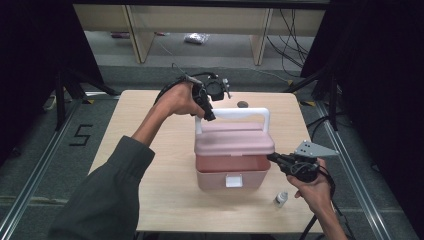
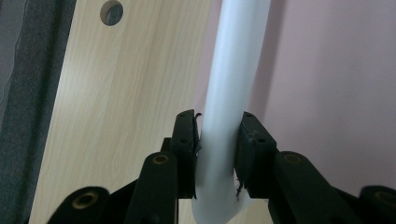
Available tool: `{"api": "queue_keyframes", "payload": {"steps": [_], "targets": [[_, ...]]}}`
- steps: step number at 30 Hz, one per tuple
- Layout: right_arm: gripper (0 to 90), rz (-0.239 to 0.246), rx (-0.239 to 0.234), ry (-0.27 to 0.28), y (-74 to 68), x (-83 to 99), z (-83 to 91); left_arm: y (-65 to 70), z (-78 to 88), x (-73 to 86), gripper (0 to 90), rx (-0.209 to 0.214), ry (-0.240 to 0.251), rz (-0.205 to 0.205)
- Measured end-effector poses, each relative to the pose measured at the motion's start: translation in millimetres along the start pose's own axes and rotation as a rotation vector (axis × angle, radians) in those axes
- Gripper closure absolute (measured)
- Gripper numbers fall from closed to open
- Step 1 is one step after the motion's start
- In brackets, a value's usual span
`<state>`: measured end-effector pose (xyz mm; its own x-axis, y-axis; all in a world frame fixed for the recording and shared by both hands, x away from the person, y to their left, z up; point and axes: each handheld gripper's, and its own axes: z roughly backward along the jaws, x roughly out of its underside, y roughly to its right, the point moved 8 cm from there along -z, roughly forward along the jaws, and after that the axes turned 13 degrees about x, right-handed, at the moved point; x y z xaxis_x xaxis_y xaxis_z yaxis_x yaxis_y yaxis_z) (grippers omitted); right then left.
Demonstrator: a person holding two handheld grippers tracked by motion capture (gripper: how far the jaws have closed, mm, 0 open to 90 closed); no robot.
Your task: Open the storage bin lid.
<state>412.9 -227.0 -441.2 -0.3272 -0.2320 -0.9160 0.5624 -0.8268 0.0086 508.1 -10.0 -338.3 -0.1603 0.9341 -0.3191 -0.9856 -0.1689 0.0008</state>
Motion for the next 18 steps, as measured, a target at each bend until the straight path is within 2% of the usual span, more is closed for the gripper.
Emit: {"api": "queue_keyframes", "payload": {"steps": [1, 2, 3, 4, 5, 6, 8, 9, 10, 12, 13, 14, 15, 17, 18], "targets": [[90.0, -0.013, -0.013, 0.002, -0.3, -1.3, -1.1, -0.1, 0.3, 0.1, 70.4, -0.001, 0.002, 0.0], [90.0, -0.001, -0.008, 0.023, 1.5, -3.0, -3.2, 0.0, 0.3, 0.1, 70.3, 0.0, 0.006, 0.003], [90.0, -0.017, -0.023, 0.012, 0.0, -3.3, -3.1, 0.3, -0.1, 0.5, 70.2, 0.002, 0.008, 0.005], [90.0, 0.018, -0.014, 0.026, 3.4, -5.0, -4.8, 0.4, -0.4, 0.5, 70.1, 0.003, 0.012, 0.007], [90.0, -0.011, -0.024, 0.018, 0.9, -5.0, -5.0, 0.5, -0.7, 0.7, 69.8, 0.004, 0.02, 0.016], [90.0, -0.006, -0.02, 0.041, 2.3, -7.6, -6.5, 0.9, -0.9, 1.2, 69.3, 0.006, 0.021, 0.016], [90.0, -0.01, -0.021, 0.05, 2.2, -10.1, -6.4, 1.7, -0.2, 2.1, 67.9, 0.01, 0.026, 0.018], [90.0, 0.002, -0.034, 0.037, 2.5, -10.3, -5.6, 1.4, 1.4, 2.5, 65.9, 0.006, 0.036, 0.024], [90.0, 0.007, -0.027, 0.048, 3.6, -11.0, -6.6, 1.0, 2.6, 3.0, 65.5, 0.005, 0.042, 0.031], [90.0, 0.006, -0.027, 0.046, 3.7, -11.0, -6.6, 0.3, 4.6, 4.5, 57.9, 0.003, 0.048, 0.045], [90.0, -0.002, -0.033, 0.029, 2.4, -10.1, -5.4, 1.7, 7.4, 7.6, 52.9, 0.033, 0.062, 0.074], [90.0, -0.028, -0.041, 0.009, 0.1, -9.0, -4.2, 2.6, 8.5, 9.1, 50.2, 0.042, 0.073, 0.083], [90.0, -0.02, -0.045, 0.035, 0.6, -10.6, -6.1, 2.3, 9.9, 11.2, 47.3, 0.037, 0.079, 0.092], [90.0, 0.003, -0.044, 0.054, 2.6, -12.4, -7.3, 0.3, 12.9, 15.5, 38.9, 0.013, 0.092, 0.132], [90.0, -0.003, -0.047, 0.049, 2.0, -12.8, -6.7, -0.7, 15.6, 18.4, 35.0, 0.003, 0.115, 0.159]]}}
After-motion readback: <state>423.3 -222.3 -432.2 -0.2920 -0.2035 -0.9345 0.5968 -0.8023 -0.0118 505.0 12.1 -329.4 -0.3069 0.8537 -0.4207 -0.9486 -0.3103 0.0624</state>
